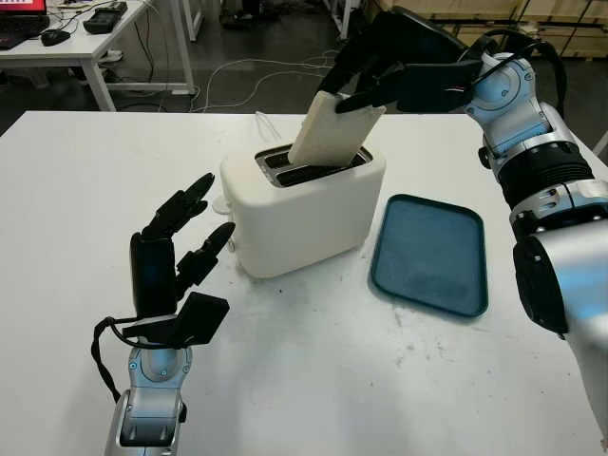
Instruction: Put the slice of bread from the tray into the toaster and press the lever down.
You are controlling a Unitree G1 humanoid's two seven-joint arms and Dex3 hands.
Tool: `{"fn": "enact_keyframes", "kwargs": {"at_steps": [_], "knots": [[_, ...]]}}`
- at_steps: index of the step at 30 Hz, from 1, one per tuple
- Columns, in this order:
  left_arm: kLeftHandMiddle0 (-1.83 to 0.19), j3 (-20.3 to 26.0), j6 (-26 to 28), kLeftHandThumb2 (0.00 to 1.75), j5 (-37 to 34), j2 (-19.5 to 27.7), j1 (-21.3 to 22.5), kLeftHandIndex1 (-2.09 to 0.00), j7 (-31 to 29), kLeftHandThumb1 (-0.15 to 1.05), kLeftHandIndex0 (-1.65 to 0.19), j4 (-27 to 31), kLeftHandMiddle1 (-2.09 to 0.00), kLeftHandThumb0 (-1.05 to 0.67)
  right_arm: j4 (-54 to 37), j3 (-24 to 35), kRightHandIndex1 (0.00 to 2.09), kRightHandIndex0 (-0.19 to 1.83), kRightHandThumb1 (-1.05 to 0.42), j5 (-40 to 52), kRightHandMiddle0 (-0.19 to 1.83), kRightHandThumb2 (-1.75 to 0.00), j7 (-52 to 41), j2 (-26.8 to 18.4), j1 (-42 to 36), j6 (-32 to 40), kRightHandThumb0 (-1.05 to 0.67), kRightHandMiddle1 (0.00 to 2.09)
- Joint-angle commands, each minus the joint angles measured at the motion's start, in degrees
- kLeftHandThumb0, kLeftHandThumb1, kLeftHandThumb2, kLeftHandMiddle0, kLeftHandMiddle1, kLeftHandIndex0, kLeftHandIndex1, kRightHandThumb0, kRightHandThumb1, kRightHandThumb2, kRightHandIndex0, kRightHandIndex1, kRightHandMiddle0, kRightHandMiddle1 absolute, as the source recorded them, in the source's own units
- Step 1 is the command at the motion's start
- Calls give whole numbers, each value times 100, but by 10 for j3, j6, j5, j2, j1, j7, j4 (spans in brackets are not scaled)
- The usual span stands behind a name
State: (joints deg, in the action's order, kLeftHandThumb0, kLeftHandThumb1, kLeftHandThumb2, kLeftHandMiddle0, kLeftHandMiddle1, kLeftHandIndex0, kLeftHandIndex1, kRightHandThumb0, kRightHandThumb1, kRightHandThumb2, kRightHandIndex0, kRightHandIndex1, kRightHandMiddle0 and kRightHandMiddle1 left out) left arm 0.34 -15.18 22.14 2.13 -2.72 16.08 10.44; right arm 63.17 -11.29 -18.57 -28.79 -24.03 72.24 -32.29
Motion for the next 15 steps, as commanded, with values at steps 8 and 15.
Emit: {"fn": "enact_keyframes", "kwargs": {"at_steps": [8, 15], "knots": [[-51, -2, -2, 5, 0, 0, -4, 0, 2, 92, -72, 3, -70, -34, -17, -5, 74, 109, -89, -3, 124, 0, -4, -5, -21, 6, -21, 1], [-52, -3, -2, 5, 4, -1, -5, 0, 5, 92, -73, 4, -70, -34, -21, -38, 76, 113, -87, -35, 123, 0, 14, -2, -36, -4, -18, 0]]}}
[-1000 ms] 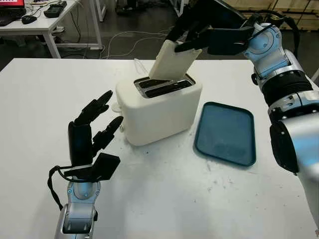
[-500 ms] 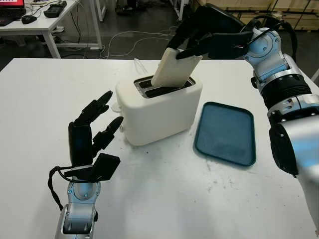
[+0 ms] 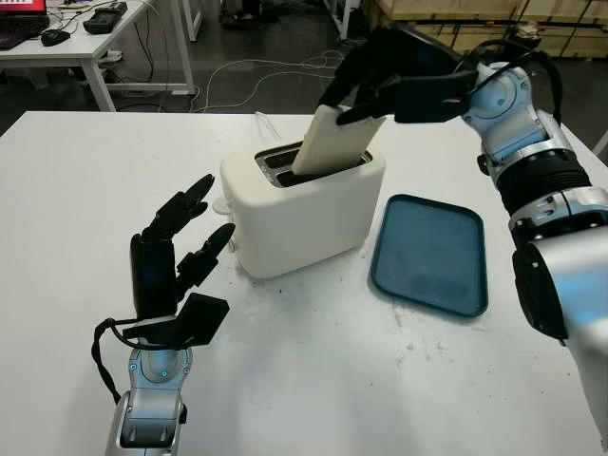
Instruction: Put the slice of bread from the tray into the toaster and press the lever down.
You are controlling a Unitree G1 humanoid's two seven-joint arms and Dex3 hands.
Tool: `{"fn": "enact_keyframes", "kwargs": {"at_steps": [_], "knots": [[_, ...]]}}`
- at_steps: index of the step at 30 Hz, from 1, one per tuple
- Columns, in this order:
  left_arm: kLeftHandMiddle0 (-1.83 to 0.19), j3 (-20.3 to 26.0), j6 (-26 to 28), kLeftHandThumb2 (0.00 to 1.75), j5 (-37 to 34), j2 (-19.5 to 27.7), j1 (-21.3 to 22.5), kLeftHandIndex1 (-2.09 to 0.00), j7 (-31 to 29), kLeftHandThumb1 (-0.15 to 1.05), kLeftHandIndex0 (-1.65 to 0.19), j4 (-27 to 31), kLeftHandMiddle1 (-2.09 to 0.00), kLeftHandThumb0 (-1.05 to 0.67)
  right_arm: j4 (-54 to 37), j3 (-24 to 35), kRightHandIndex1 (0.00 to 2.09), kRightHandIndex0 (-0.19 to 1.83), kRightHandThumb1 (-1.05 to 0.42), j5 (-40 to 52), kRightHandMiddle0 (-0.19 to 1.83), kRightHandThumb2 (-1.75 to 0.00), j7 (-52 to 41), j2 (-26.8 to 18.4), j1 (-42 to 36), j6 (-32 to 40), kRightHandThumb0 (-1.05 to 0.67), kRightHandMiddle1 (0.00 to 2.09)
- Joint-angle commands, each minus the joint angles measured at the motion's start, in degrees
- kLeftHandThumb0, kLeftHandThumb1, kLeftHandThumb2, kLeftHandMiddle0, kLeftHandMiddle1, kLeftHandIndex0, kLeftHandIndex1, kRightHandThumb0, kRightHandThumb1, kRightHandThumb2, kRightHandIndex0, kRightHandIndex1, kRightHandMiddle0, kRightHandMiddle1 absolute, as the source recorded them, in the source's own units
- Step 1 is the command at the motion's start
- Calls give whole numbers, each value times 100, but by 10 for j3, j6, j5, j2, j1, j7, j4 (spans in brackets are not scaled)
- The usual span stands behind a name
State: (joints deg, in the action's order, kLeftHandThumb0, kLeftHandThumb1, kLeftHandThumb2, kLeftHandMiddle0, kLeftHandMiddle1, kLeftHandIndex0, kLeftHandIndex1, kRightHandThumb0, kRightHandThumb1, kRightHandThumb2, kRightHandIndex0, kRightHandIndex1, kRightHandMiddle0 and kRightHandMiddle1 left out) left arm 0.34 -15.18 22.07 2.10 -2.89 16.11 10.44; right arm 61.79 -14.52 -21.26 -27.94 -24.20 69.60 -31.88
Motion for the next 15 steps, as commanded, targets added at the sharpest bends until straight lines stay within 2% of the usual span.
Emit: {"fn": "enact_keyframes", "kwargs": {"at_steps": [1, 6, 10, 15], "knots": [[-52, -3, -1, 4, 7, -1, -3, 0, 5, 92, -73, 5, -70, -34, -8, -11, 79, 112, -87, -12, 123, 0, 6, 0, -11, -7, -19, 0], [-52, -3, -2, 5, 5, 0, -4, 0, 2, 92, -73, 5, -69, -35, -19, -46, 81, 108, -85, -47, 122, 0, 23, 0, -18, -17, -22, 0], [-52, -4, -1, 5, 5, 0, -4, 0, 2, 92, -73, 5, -69, -35, -27, -57, 53, 88, -80, -51, 98, 0, 6, 2, -21, -4, -41, 0], [-52, -5, 2, 5, 6, -1, -4, 0, 2, 92, -73, 7, -69, -36, -44, -59, 40, 74, -78, -53, 78, 0, 18, -1, -35, -16, -49, 0]]}}
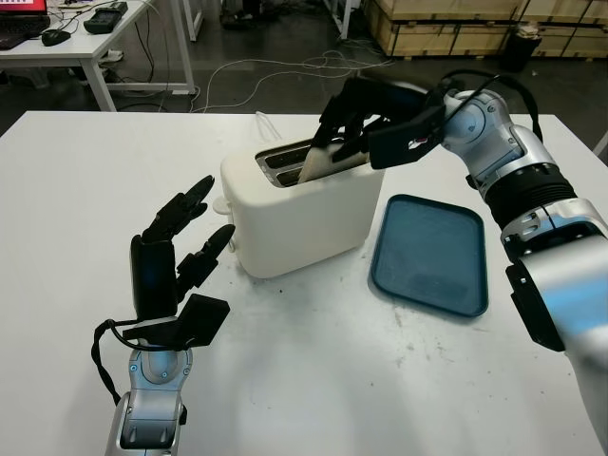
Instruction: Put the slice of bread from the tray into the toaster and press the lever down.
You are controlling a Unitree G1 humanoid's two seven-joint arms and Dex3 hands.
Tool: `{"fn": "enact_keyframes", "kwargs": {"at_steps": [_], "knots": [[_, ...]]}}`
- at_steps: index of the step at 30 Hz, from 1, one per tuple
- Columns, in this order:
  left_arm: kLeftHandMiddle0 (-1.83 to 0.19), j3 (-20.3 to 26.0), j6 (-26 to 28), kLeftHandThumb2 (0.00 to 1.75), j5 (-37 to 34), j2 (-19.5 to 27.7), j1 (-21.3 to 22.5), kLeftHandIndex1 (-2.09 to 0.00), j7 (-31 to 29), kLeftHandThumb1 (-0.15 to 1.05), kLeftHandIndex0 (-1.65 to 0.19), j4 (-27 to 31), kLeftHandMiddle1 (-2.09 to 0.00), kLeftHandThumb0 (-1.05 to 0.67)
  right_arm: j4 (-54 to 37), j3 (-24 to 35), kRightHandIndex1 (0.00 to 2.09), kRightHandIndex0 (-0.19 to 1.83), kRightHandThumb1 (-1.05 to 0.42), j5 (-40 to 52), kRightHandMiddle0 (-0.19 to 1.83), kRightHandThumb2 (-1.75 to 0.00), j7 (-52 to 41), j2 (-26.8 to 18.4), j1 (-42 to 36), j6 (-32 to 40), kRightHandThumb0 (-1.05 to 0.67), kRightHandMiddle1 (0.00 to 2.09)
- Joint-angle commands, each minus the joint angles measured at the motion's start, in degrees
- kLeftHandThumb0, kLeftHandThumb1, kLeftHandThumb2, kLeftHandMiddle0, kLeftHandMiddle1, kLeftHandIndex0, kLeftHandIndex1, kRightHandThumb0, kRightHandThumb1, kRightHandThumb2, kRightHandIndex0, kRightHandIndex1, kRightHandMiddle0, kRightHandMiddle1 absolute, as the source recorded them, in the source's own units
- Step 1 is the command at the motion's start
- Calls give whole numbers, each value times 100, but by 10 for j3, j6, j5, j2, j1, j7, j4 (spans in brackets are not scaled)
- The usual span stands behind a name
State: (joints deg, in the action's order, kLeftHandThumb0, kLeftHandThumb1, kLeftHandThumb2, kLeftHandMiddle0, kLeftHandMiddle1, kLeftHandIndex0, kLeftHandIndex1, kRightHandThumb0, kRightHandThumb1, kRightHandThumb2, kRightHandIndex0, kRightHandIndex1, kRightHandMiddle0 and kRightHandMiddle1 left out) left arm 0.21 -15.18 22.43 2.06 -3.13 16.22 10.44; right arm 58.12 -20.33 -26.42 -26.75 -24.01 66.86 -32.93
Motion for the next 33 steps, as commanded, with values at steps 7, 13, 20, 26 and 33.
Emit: {"fn": "enact_keyframes", "kwargs": {"at_steps": [7, 13, 20, 26, 33], "knots": [[-52, -5, 0, 5, 1, 0, -1, 0, 0, 92, -73, 4, -69, -36, -10, 8, 38, 66, -79, 5, 68, 0, 23, -6, -9, -19, -48, 0], [-52, -5, -2, 5, -2, -2, 0, 0, 1, 92, -73, 3, -69, -36, -13, 20, 33, 54, -78, 9, 64, 0, 39, -7, -5, -14, -46, 0], [-51, -3, 3, 5, 0, -1, 0, 0, 1, 92, -73, 7, -69, -34, -26, 59, 35, 58, -77, 21, 70, 0, 114, -19, -18, -28, -48, 3], [-54, 8, -7, 4, 18, 15, 8, -1, 10, 92, -75, 2, -70, -37, -40, 76, 28, 66, -74, 5, 76, 0, 179, -63, -41, -43, -53, 3], [-58, 23, 5, 6, 39, 37, 18, -2, 13, 92, -76, 9, -68, -42, -91, 151, 82, 73, -75, 87, 95, 0, 240, -83, -168, -109, -59, 3]]}}
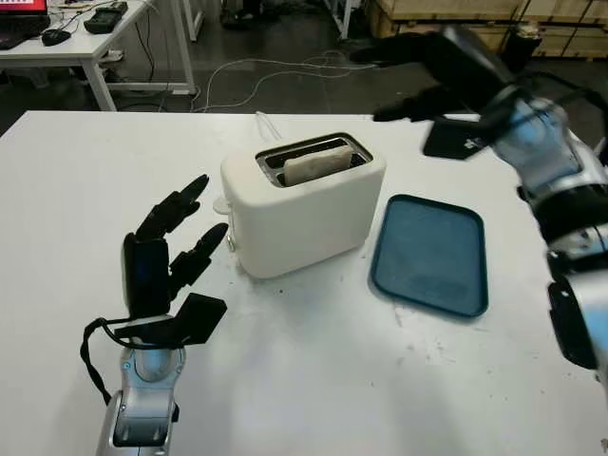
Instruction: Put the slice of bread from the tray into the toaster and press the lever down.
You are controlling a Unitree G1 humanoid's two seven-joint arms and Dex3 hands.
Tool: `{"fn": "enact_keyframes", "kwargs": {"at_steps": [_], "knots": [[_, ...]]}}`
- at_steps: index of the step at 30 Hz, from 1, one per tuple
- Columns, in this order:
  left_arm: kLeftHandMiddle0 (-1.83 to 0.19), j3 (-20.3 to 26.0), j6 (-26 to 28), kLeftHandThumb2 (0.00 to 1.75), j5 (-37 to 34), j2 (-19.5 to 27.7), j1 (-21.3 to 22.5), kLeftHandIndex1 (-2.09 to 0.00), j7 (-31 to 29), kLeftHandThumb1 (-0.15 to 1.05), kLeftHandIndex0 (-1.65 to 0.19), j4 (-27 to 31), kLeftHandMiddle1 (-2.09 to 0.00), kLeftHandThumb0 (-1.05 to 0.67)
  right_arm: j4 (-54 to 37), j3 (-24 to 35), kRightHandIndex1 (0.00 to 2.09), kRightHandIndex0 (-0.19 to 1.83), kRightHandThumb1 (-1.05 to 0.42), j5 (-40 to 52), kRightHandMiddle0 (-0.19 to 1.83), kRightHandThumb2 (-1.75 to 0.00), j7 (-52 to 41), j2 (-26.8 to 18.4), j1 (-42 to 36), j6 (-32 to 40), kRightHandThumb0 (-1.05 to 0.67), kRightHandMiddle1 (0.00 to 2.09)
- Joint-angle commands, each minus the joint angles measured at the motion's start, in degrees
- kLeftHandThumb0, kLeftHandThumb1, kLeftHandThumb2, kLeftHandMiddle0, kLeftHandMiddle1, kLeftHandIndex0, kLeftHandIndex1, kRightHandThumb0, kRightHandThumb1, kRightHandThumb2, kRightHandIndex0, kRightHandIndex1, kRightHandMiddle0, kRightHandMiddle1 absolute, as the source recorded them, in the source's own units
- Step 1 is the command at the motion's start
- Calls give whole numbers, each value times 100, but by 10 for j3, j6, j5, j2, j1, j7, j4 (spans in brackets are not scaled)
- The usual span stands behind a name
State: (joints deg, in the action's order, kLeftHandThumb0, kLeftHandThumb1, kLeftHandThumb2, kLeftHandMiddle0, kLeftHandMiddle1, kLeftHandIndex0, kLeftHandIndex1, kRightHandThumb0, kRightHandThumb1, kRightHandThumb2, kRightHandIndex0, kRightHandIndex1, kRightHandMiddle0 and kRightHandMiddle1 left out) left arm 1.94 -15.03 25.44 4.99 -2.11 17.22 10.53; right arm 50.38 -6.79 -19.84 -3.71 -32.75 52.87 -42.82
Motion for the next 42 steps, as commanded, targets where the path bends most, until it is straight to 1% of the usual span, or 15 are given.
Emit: {"fn": "enact_keyframes", "kwargs": {"at_steps": [1, 2, 5, 6, 9, 14, 18, 22, 25, 28, 31, 36, 41, 42], "knots": [[-59, 9, 2, 5, 11, 14, 11, -2, 3, 92, -77, 7, -68, -42, -30, 26, 89, 73, -76, 28, 97, 0, 19, 4, -57, -16, -56, 3], [-59, 13, 2, 5, 15, 20, 13, -2, 3, 92, -77, 7, -68, -42, -48, 35, 92, 73, -78, 35, 97, -1, 27, 4, -85, -19, -53, 2], [-61, 26, 0, 5, 28, 48, 22, -2, -2, 92, -78, 9, -66, -43, -120, 65, 86, 77, -85, 73, 96, -2, 21, 10, -179, -5, -48, 0], [-62, 30, -2, 4, 30, 61, 25, -2, -6, 92, -79, 10, -65, -42, -149, 75, 72, 80, -85, 86, 96, -1, 18, 14, -210, 9, -46, 0], [-65, 42, -3, 2, 30, 97, 37, -3, -26, 91, -81, 15, -64, -38, -236, 97, 51, 89, -88, 126, 95, -1, 10, 30, -297, 40, -47, 0], [-70, 53, 5, 0, 28, 150, 64, -4, -68, 90, -84, 19, -64, -38, -339, 126, 25, 103, -92, 156, 96, -3, 38, 89, -404, 79, -50, 0], [-74, 51, 8, 0, 34, 175, 86, -5, -85, 89, -87, 6, -65, -39, -412, 137, 16, 107, -92, 149, 98, -7, 61, 135, -457, 136, -51, 1], [-78, 42, 14, 0, 51, 192, 104, -6, -95, 89, -91, -10, -67, -40, -452, 137, 15, 111, -92, 162, 100, -7, 72, 181, -475, 195, -51, 1], [-81, 38, 35, 0, 62, 198, 109, -7, -109, 88, -93, -5, -69, -40, -458, 138, 15, 114, -92, 184, 101, -6, 67, 207, -478, 215, -48, 1], [-84, 37, 45, 0, 64, 205, 115, -8, -120, 85, -96, -3, -70, -37, -451, 137, 13, 114, -92, 202, 102, -6, 59, 224, -475, 226, -46, 1], [-86, 36, 41, 0, 68, 217, 123, -8, -124, 83, -98, -9, -72, -34, -440, 136, 12, 115, -92, 215, 102, -6, 48, 233, -469, 234, -45, 1], [-95, 34, 13, 0, 72, 244, 141, -10, -116, 79, -106, -40, -78, -27, -429, 135, 10, 117, -92, 211, 103, -4, 46, 235, -458, 246, -48, 1], [-100, 31, -9, 0, 66, 259, 160, -11, -118, 79, -111, -71, -83, -26, -421, 137, 8, 116, -92, 195, 103, -2, 52, 229, -453, 244, -50, 0], [-100, 29, -15, 0, 70, 263, 163, -11, -115, 79, -114, -78, -88, -27, -419, 137, 8, 117, -92, 192, 103, -2, 53, 229, -451, 244, -50, 0]]}}
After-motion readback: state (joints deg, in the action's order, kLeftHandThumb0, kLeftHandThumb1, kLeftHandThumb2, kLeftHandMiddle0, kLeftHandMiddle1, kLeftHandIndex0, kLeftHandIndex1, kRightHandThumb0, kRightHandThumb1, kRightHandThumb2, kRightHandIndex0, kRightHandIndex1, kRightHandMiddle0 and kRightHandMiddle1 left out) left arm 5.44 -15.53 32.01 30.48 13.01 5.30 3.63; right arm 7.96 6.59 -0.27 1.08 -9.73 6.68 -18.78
